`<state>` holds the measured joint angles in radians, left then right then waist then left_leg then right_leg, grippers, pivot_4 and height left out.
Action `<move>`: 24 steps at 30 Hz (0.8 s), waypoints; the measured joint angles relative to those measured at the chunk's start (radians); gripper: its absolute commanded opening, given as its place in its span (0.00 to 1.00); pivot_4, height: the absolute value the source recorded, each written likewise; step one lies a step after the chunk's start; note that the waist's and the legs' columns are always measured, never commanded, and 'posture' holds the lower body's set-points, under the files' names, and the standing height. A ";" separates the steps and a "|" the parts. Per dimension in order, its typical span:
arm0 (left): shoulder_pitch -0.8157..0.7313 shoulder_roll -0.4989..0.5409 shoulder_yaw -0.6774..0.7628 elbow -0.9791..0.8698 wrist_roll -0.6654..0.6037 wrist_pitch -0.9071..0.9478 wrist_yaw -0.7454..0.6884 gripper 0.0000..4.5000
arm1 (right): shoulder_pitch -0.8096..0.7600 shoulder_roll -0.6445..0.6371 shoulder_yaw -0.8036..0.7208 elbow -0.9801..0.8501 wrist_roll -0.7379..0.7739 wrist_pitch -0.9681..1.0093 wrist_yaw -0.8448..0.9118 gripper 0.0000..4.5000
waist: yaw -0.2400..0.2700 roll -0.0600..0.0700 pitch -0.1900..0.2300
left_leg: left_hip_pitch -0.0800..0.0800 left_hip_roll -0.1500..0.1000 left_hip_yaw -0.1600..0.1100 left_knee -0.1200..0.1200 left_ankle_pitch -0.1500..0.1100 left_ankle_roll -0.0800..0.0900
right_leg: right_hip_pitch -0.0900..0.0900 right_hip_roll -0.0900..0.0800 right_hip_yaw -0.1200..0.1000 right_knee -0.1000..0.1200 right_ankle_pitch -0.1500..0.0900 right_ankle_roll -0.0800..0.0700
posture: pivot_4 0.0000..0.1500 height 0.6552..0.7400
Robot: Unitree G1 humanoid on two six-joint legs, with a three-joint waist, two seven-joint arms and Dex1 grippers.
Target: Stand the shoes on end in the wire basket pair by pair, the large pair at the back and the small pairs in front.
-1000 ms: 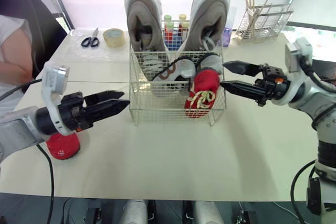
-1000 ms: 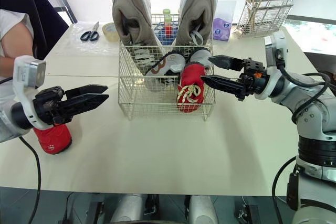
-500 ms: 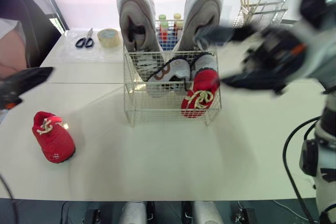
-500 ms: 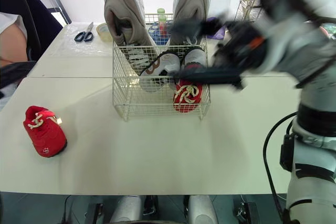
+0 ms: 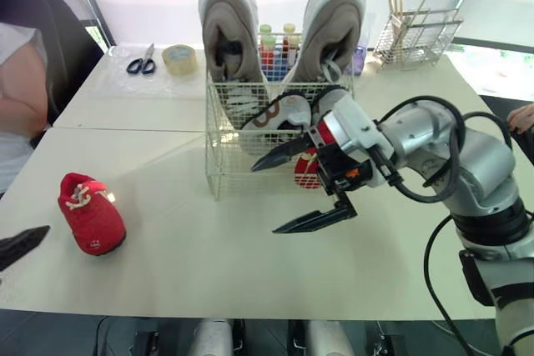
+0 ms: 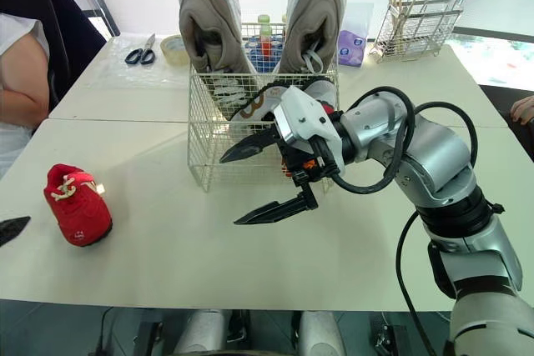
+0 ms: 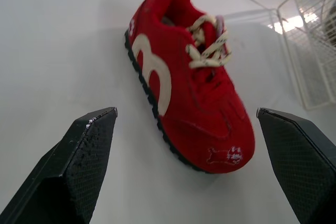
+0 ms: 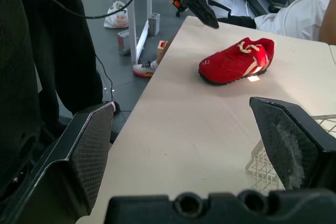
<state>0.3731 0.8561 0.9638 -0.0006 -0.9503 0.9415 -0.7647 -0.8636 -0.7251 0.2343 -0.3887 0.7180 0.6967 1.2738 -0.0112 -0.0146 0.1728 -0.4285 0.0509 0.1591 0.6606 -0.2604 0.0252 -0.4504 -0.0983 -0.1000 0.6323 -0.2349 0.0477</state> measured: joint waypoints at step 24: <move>-0.345 -0.047 -0.194 0.193 0.188 -0.108 0.127 0.01 | 0.023 -0.011 0.009 0.028 -0.149 -0.036 -0.031 1.00 | -0.008 -0.004 -0.002 | 0.000 0.000 0.002 -0.007 0.005 -0.008 | -0.005 -0.006 -0.010 0.000 0.002 -0.002 | 1.00 0.94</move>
<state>0.0278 0.8094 0.7695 0.1926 -0.7625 0.8333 -0.6374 -0.8404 -0.7360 0.2430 -0.3602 0.5689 0.6603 1.2423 -0.0196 -0.0187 0.1711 -0.4286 0.0510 0.1614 0.6534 -0.2549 0.0173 -0.4550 -0.1040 -0.1101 0.6322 -0.2331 0.0456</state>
